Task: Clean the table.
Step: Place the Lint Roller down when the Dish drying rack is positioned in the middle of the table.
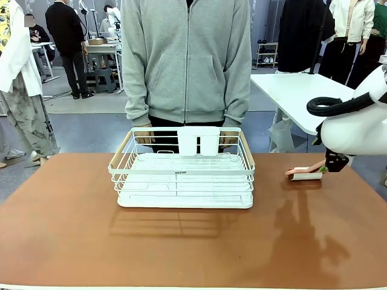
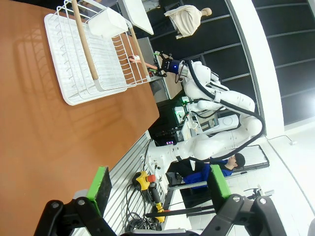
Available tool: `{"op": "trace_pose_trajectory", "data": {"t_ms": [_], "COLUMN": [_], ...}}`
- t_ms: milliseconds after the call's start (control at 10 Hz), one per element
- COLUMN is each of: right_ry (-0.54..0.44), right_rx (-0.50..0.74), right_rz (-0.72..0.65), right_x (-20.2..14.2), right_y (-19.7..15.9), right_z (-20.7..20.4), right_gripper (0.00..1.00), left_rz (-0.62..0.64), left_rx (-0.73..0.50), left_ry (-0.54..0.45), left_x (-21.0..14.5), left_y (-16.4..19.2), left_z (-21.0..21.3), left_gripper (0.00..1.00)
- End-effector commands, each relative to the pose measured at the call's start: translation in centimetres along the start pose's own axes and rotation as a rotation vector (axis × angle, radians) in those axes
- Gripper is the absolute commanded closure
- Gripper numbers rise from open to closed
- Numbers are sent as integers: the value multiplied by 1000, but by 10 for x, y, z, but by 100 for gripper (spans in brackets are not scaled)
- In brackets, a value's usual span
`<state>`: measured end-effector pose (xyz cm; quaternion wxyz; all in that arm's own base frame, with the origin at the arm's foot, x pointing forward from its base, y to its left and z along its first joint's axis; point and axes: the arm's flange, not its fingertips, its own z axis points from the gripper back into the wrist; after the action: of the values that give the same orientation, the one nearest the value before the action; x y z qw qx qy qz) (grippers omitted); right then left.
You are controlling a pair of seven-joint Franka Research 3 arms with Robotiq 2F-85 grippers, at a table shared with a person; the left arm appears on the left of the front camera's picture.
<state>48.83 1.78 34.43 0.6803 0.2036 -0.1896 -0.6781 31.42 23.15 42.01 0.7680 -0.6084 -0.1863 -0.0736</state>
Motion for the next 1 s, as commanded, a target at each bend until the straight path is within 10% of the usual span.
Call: {"op": "trace_pose_trajectory", "data": {"t_ms": [0, 900], "right_ry": [-7, -50], "right_rx": [-5, 29], "right_rz": [-12, 37], "right_x": [-10, -18], "right_y": [-5, -3], "right_z": [25, 61], "right_gripper": [0, 0], "left_rz": [-11, -11], "left_rx": [-6, -6], "left_ry": [0, 0], "left_x": [-3, -3], "left_y": [-4, -4], "left_z": [2, 2], "left_gripper": [0, 0]}}
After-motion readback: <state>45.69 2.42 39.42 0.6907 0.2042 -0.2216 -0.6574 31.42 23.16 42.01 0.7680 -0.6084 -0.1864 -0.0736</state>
